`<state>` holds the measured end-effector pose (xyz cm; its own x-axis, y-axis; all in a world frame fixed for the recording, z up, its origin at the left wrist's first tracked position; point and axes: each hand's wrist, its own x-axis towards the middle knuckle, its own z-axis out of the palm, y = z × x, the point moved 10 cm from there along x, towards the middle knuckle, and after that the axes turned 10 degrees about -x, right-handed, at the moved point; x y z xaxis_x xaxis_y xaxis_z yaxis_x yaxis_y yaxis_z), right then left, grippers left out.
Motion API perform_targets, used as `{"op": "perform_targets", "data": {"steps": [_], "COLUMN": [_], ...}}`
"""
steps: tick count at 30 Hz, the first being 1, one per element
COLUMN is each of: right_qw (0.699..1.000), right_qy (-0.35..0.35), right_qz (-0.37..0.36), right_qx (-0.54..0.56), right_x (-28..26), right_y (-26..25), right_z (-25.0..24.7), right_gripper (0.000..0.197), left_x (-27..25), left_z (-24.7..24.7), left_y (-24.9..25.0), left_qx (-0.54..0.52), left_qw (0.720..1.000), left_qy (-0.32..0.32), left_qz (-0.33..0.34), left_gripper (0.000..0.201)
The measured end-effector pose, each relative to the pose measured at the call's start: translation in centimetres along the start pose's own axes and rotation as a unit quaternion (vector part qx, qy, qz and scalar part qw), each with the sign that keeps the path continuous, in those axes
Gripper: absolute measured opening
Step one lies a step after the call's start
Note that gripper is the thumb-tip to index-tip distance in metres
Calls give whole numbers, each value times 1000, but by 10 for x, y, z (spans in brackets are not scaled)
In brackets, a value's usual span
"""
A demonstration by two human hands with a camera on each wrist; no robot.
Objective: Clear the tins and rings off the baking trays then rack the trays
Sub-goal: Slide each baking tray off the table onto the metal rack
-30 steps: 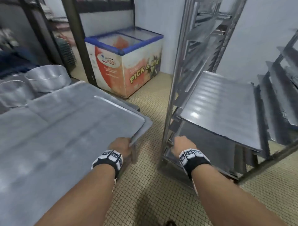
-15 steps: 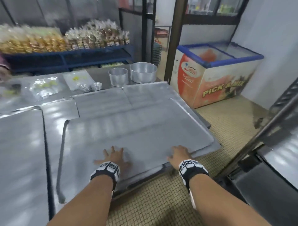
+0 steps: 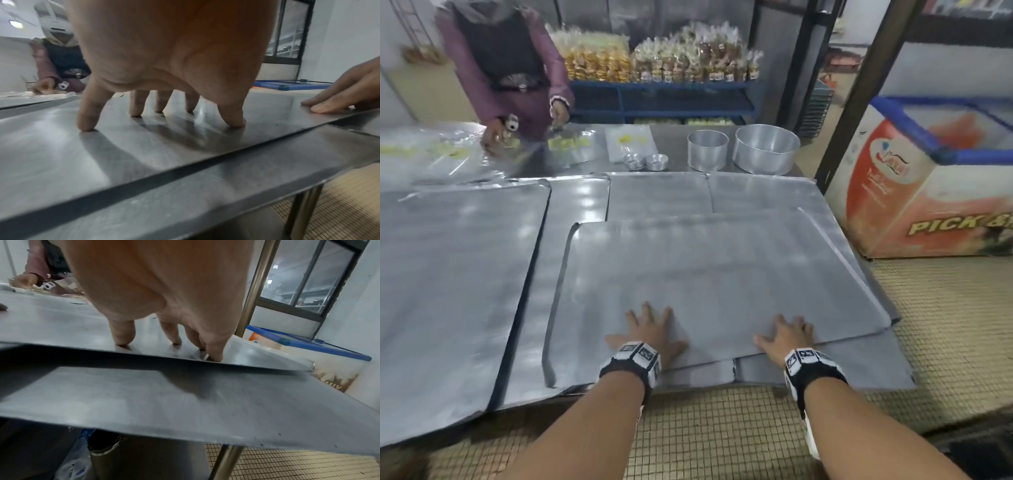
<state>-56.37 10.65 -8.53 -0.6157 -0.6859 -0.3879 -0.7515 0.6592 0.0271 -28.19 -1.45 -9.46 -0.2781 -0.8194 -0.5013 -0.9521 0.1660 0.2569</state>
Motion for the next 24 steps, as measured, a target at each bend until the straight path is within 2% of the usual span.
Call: {"op": "perform_targets", "data": {"steps": [6,8,11,15,19,21,24], "right_qw": [1000,1000,999,995,991,990,988], "right_qy": [-3,-4,-2,-18,-28,-28,-29], "right_qz": [-7,3,38,90,115,120,127], "right_qx": [-7,-1,17,40,56,62,87], "right_x": [17,20,17,9,-13,-26,-46], "right_y": [7,7,3,-18,-58,-81,-111], "right_z": [-4,-4,-3,3,11,15,19], "right_gripper": [83,84,80,78,60,53,47], "left_x": [0,0,-2,-4,1,9,23], "left_z": [-18,-29,-41,-51,-65,-70,-82], "left_y": [1,-16,-62,-120,-167,-182,-190], "left_qx": [-1,-27,-69,-123,-204,-254,-297], "left_qw": [997,995,982,964,943,933,934], "left_qy": [68,100,143,155,143,122,102], "left_qz": [24,-10,-105,-176,-222,-222,-171], "left_gripper": [74,70,69,82,92,80,33]}}
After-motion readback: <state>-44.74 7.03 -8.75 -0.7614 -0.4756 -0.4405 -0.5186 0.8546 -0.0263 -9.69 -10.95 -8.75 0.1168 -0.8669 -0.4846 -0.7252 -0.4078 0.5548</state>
